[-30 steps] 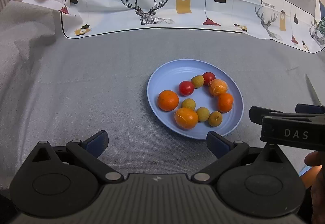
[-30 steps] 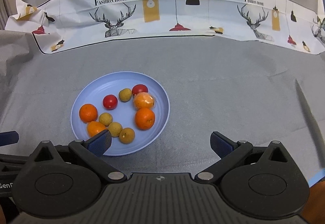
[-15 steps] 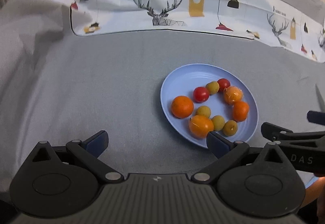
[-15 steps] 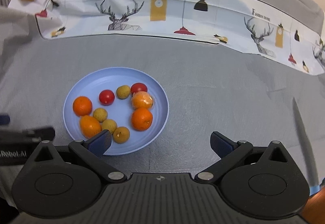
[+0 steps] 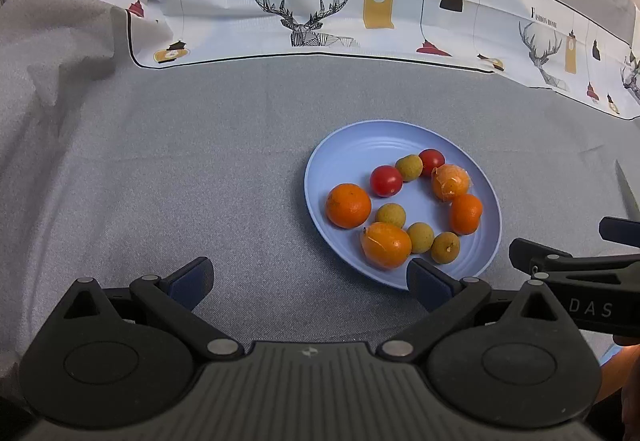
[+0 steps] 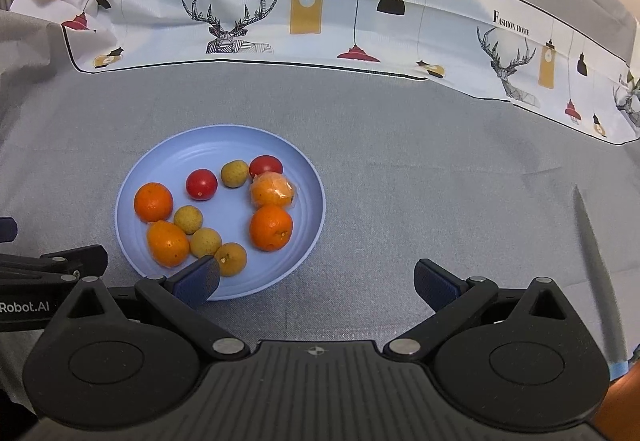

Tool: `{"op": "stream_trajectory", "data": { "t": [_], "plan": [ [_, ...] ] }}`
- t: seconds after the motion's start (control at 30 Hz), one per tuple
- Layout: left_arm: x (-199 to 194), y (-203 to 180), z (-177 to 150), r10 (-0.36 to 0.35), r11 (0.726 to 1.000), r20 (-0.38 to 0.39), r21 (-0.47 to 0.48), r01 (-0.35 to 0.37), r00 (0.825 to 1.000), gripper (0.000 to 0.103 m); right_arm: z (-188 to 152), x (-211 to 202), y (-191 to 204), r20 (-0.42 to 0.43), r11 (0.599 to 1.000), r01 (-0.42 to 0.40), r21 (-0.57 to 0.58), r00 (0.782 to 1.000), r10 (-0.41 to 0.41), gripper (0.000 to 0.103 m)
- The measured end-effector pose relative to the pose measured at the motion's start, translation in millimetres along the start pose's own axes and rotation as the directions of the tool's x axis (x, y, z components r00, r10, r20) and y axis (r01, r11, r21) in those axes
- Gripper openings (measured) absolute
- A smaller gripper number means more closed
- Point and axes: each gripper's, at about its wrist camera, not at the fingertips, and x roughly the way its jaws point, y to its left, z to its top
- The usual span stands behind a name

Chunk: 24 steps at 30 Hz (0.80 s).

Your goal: Organize fruits

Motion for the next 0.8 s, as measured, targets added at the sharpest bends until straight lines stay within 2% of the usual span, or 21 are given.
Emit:
{"op": "stream_trajectory", "data": {
  "t": [0.8],
  "plan": [
    [0.3, -0.4, 0.0, -0.005, 1.0, 0.003, -0.003, 0.005, 1.0, 0.103, -0.1, 0.7, -0.2, -0.001, 1.0, -0.002, 0.006, 1.0, 0.002, 0.102]
  ]
}}
